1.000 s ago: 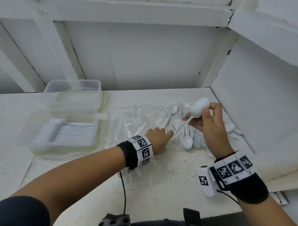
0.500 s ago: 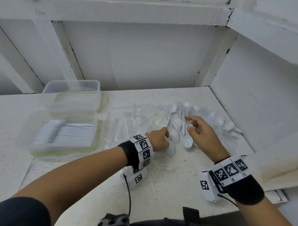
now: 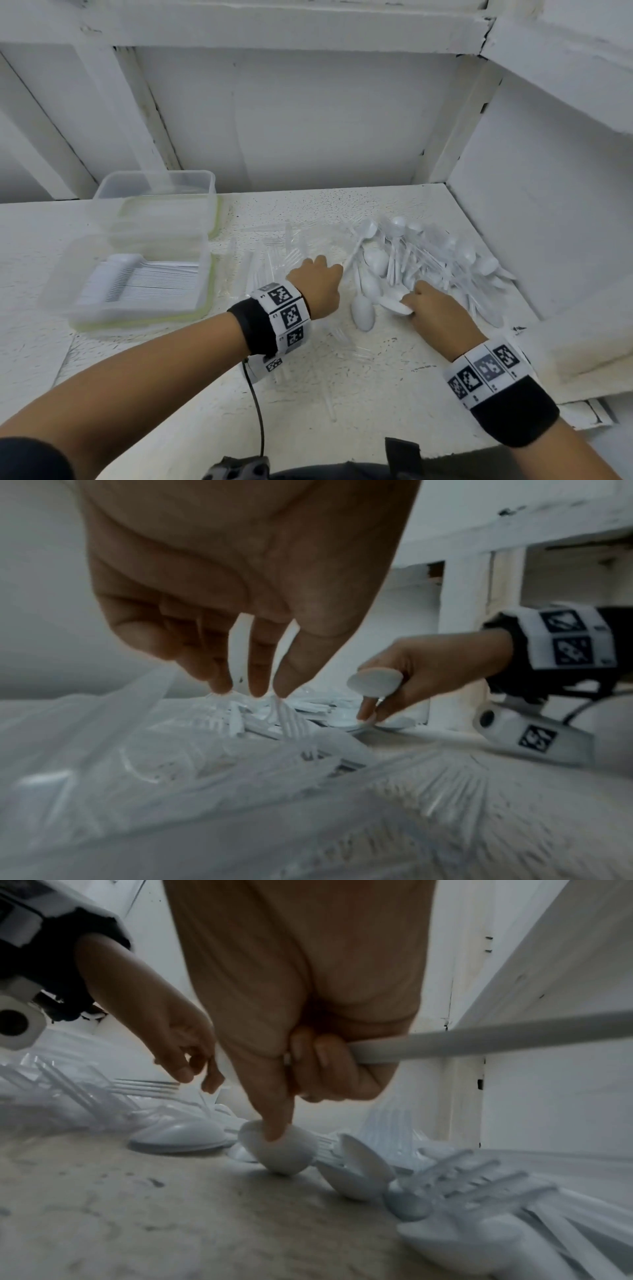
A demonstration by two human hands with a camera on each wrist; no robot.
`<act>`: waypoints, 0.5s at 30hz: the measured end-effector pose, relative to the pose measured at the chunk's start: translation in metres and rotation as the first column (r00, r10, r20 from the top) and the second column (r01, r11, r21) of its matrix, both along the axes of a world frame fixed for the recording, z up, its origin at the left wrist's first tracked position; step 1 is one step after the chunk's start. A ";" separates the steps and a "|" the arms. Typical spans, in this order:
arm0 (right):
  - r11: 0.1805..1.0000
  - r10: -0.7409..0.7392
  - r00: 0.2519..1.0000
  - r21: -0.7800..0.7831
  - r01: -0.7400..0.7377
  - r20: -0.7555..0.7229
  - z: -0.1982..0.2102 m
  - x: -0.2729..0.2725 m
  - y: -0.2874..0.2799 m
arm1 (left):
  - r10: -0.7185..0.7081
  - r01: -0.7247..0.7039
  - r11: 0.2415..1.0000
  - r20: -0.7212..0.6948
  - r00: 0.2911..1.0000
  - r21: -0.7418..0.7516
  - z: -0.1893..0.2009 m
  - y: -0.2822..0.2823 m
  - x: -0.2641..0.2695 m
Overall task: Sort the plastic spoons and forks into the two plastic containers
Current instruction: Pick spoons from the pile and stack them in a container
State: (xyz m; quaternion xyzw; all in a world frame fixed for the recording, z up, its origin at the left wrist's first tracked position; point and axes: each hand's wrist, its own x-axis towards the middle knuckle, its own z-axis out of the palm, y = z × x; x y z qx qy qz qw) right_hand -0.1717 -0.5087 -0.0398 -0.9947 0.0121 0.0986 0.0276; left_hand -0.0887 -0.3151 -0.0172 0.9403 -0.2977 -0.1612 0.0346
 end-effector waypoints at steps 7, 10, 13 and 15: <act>0.961 0.182 0.977 0.188 -0.201 0.112 0.010 -0.002 0.006 | -0.459 0.454 0.888 0.174 0.871 0.072 -0.008 -0.022 -0.008; 0.945 0.215 0.969 0.224 -0.238 0.125 0.012 -0.001 0.004 | -0.476 0.464 0.875 0.072 0.876 0.142 -0.013 -0.029 -0.008; 0.940 0.207 0.966 0.244 -0.239 0.152 0.012 -0.002 0.000 | -0.486 0.467 0.858 0.044 0.873 0.215 -0.017 -0.032 -0.010; 0.950 0.181 0.975 0.234 -0.208 0.132 0.013 -0.002 -0.002 | -0.494 0.468 0.850 0.055 0.868 0.240 -0.016 -0.032 -0.010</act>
